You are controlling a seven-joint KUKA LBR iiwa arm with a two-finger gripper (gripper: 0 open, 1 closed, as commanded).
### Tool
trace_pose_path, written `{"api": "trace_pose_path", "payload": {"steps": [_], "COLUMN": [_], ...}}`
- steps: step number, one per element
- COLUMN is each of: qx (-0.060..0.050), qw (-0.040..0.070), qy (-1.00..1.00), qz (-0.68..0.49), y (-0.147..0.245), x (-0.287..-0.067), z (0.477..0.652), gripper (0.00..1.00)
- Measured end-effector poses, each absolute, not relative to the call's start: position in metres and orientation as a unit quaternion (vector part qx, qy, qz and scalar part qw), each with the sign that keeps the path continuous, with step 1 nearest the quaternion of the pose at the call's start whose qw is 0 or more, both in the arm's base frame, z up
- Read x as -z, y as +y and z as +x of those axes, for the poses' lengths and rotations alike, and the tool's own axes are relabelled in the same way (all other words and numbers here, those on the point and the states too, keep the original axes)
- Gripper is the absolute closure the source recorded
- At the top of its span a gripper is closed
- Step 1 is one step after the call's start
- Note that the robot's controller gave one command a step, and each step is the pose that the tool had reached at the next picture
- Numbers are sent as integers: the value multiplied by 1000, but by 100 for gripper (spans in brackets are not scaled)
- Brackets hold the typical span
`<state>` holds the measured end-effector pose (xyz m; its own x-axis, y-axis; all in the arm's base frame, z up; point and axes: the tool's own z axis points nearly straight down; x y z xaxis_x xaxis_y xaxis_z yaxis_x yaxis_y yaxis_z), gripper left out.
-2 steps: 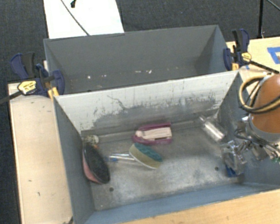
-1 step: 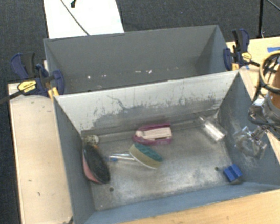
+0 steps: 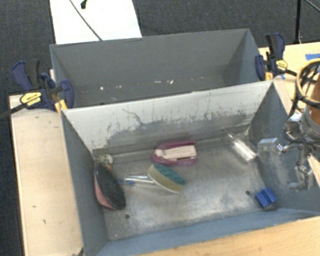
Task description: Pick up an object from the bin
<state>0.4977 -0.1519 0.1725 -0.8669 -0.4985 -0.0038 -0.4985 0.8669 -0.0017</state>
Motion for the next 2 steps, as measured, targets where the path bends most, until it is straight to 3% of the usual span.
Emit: {"api": "trace_pose_path", "payload": {"steps": [1,2], "qx": [-10,-4], "qw": [6,6], "qy": [829,830], "qz": [-559,-558], "y": [-129,-135], "x": [-77,-76], "z": [490,490], "gripper": [0,100]}}
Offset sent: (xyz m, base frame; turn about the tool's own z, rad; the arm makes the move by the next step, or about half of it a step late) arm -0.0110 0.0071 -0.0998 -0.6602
